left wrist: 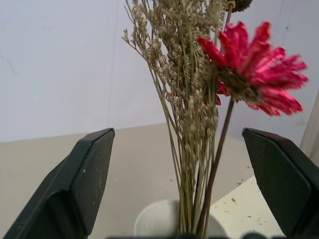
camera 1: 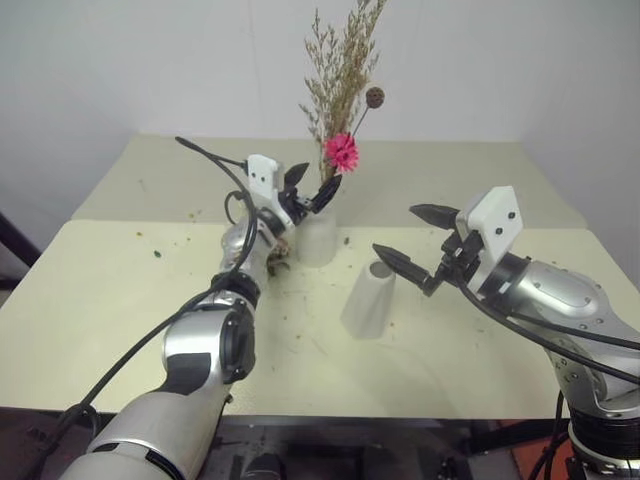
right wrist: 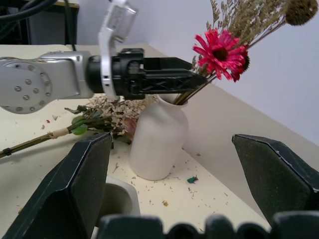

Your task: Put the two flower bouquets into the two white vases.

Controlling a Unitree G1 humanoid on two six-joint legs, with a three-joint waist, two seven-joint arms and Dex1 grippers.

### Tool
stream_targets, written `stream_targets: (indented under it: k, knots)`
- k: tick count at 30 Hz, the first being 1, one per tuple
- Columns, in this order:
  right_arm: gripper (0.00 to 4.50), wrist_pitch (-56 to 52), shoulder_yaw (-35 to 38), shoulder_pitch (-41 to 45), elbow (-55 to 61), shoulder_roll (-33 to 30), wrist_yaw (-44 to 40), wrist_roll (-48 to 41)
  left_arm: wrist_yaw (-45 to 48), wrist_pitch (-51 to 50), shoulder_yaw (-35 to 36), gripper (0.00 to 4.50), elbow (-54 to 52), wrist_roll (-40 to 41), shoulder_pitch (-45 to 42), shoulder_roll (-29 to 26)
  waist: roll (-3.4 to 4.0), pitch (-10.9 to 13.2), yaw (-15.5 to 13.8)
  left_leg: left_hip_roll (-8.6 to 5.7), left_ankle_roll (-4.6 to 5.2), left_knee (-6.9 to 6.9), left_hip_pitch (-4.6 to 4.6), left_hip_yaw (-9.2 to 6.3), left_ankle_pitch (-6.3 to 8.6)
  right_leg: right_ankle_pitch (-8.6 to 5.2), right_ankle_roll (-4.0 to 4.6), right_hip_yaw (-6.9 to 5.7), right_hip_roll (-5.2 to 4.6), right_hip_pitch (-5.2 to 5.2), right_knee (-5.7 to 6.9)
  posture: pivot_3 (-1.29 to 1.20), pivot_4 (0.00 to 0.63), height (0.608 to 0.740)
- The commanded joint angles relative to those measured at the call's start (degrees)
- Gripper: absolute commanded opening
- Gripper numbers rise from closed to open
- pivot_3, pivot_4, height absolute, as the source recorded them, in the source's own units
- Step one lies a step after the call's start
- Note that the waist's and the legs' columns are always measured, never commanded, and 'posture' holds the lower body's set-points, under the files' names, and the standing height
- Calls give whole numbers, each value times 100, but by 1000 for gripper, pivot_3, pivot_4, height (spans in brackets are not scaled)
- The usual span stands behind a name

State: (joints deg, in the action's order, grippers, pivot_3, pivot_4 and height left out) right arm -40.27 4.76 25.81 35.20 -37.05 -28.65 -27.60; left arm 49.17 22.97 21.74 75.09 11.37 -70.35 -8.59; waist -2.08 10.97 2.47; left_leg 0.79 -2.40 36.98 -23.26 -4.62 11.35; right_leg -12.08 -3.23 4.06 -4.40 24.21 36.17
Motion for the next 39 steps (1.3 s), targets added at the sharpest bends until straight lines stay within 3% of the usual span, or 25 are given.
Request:
stream_targets:
  k: [1,8,15,21,25,28,31,36,39]
  knots:
    - [4500,145,25,149,19,18,-18,43,512,173,48,4486,-405,254,143,-147,0,0,8,0,0,0,1,0,0,0,0,0,0,0,0,0,150,740]
    - [4500,170,-1,215,-207,23,-77,97,1374,-205,172,4486,-1322,954,579,-310,0,0,5,1,0,1,0,0,0,1,1,0,0,-1,0,0,150,740]
    - [4500,201,54,199,-255,31,-121,98,1313,-2094,-71,4486,-4610,1935,2197,-508,1,0,60,6,0,0,7,0,0,2,3,5,2,-1,6,0,150,740]
    - [4500,168,180,115,-304,-49,-225,37,-1240,-4687,-256,4486,-8139,2414,4215,-607,2,-1,9,8,0,2,10,-3,0,2,4,5,1,-5,9,0,150,740]
    - [4500,-25,382,117,-375,-309,-530,-203,-2979,-6653,-285,4486,-9669,2532,4884,-901,1,-1,-30,7,0,3,14,-3,0,2,3,5,1,-9,10,0,150,740]
    - [4500,-130,541,85,-427,-609,-908,-478,-4151,-8082,-350,4486,-10326,2355,4841,-1107,1,-1,-41,7,0,8,19,-4,0,0,0,2,3,-17,8,0,150,740]
    - [4500,-199,559,70,-493,-972,-1245,-584,-4849,-9466,223,4486,-10759,2843,4659,-914,1,-1,-28,7,0,8,29,-2,0,-11,-16,3,3,-27,5,0,150,740]
    - [4500,-299,580,176,-548,-1286,-1515,-792,-5216,-11274,596,4486,-11409,3090,4490,-684,0,-1,9,7,0,7,28,-1,0,-12,-17,3,5,-25,4,0,150,740]
    - [4500,-263,503,273,-542,-1406,-1625,-799,-5364,-11547,570,4486,-11491,3241,4607,-680,0,-1,11,7,0,5,28,1,0,-13,-16,6,5,-22,4,0,150,740]
